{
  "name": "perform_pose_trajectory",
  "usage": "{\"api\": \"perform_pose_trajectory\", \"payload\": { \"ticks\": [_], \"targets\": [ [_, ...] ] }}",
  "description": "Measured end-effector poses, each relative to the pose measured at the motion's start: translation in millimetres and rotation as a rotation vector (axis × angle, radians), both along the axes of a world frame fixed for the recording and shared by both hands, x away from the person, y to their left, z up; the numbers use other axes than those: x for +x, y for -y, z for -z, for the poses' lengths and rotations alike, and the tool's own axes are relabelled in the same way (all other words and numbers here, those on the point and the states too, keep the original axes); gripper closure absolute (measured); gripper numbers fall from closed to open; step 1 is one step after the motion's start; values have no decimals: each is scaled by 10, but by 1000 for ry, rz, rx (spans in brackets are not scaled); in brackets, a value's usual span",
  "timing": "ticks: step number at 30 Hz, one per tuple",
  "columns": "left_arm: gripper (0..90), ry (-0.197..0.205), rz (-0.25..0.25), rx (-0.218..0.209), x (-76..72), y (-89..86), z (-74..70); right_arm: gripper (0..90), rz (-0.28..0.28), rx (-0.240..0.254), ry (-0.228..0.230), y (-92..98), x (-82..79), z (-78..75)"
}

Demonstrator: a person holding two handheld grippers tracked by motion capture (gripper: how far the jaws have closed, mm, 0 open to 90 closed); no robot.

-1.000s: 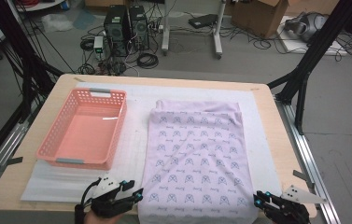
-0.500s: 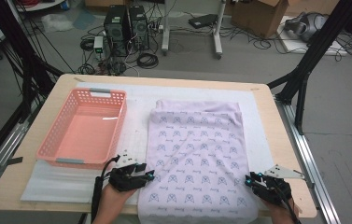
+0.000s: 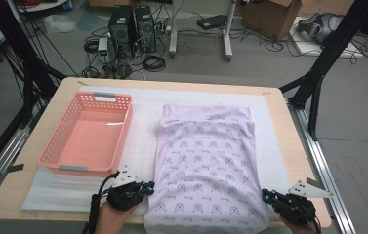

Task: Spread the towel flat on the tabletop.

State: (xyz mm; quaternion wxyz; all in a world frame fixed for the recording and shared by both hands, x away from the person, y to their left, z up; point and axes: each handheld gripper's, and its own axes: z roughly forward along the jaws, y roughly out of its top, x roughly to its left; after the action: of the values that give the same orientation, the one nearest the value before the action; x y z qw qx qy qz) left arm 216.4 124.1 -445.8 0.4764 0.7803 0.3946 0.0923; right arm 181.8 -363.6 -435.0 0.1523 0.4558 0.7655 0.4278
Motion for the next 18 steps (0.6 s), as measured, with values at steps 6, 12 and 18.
{"api": "perform_pose_trajectory", "payload": {
  "ticks": [6,12,18],
  "targets": [
    [879,-3,28,-4,-209,-120,-14,881,-18,15,-9,33,-236,-35],
    [852,-4,61,-24,-356,-183,26,868,-39,64,-31,131,-431,-19],
    [535,9,5,-34,-183,-107,47,617,34,51,-26,121,-283,21]
  ]
}}
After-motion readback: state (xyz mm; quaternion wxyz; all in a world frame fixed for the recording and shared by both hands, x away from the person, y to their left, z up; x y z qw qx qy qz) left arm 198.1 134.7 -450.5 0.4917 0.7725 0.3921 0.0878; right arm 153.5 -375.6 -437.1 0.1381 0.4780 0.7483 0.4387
